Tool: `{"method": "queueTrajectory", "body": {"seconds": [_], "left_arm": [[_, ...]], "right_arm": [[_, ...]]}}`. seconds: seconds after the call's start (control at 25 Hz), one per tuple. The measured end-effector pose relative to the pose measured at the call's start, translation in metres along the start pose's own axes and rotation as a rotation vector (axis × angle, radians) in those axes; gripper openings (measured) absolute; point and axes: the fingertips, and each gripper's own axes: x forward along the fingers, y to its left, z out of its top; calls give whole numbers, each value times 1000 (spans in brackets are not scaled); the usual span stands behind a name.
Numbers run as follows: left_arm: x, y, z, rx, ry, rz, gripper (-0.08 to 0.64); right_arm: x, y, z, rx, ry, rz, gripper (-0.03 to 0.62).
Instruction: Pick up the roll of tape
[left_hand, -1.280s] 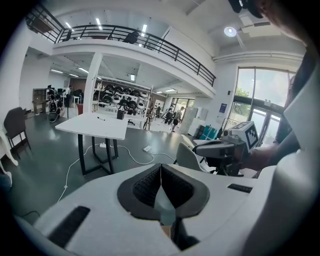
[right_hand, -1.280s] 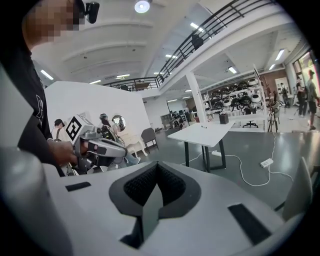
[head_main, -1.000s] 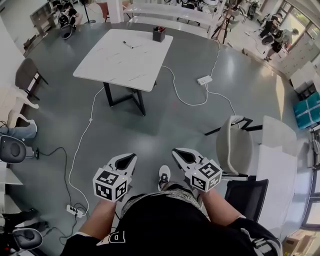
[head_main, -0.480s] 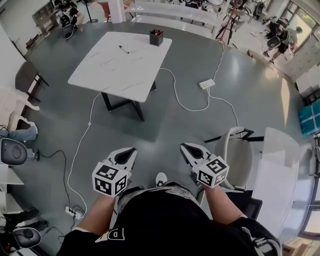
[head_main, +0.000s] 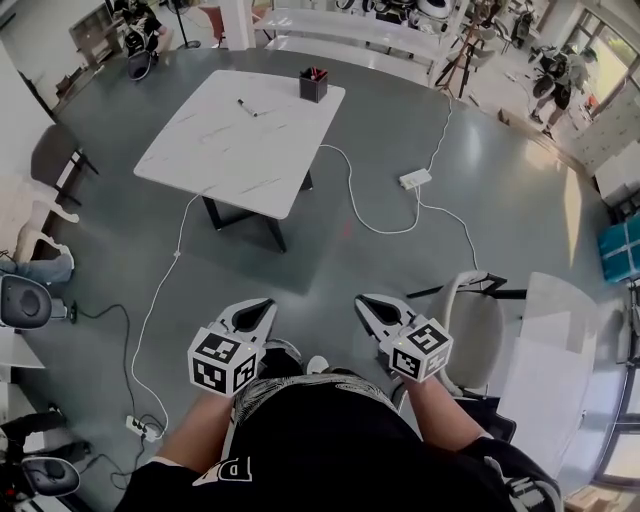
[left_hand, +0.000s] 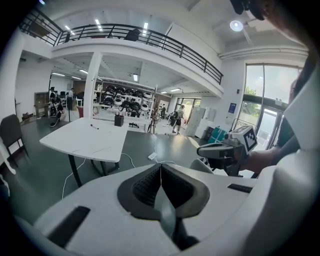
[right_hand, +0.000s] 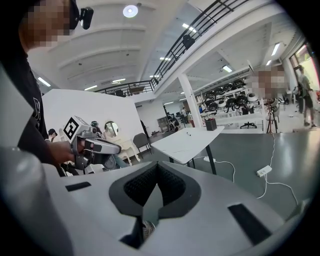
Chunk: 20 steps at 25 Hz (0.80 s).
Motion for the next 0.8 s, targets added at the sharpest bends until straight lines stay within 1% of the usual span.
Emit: {"method": "queueTrajectory", "body": {"seconds": [0.36,0.64,0.8], "left_arm": [[23,18,8,-21,-5,-7,20],[48,52,26,-27,-17,2,20],[64,79,35,-32,-6,9,20]], "right_arm": [[26,-11,13,-23,15,24,5],[56,-27,21,-47,57,42,5],[83,-40,33,-47,69,52,5]]}}
